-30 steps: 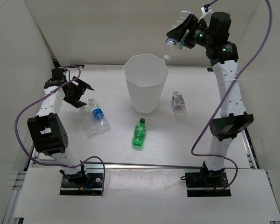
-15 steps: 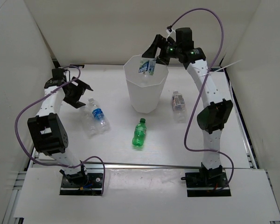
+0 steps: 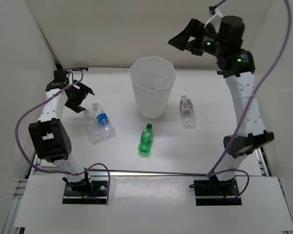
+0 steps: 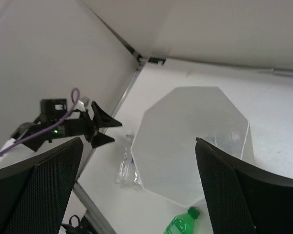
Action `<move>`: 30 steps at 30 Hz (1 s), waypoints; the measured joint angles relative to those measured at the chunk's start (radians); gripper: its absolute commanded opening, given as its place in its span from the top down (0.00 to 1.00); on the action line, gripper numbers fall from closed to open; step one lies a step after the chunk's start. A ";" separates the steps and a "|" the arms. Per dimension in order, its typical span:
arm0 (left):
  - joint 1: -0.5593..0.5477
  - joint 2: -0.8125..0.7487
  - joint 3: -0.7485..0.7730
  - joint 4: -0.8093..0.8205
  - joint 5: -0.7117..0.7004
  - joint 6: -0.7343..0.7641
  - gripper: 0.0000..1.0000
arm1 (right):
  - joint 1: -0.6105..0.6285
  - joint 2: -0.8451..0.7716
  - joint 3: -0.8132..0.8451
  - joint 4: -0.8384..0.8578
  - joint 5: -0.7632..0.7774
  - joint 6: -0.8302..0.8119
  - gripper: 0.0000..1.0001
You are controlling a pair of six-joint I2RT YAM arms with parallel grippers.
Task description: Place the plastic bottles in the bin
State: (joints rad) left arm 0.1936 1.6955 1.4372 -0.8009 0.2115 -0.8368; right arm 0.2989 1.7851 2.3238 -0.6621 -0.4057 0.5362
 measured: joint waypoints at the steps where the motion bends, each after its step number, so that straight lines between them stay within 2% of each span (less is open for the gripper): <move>1: -0.001 0.004 0.000 -0.016 -0.012 0.003 0.00 | -0.012 -0.048 -0.012 0.002 0.003 -0.003 0.01; 6: -0.001 0.005 -0.070 -0.084 -0.072 0.002 0.00 | -0.049 -0.192 -0.096 0.010 0.011 -0.017 0.01; 13: -0.001 -0.013 -0.149 -0.194 -0.169 -0.002 0.00 | -0.056 -0.164 -0.180 -0.046 -0.001 -0.020 0.01; 22: 0.000 -0.085 -0.328 -0.115 -0.173 0.030 0.00 | -0.089 -0.161 -0.211 -0.103 -0.034 -0.021 0.01; 30: -0.014 -0.052 -0.360 -0.074 -0.187 0.067 0.03 | -0.090 -0.232 -0.261 -0.105 -0.058 -0.021 0.01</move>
State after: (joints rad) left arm 0.1791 1.6432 1.0775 -0.8753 0.0246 -0.7700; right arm 0.2089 1.5528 2.0628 -0.7673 -0.4633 0.5156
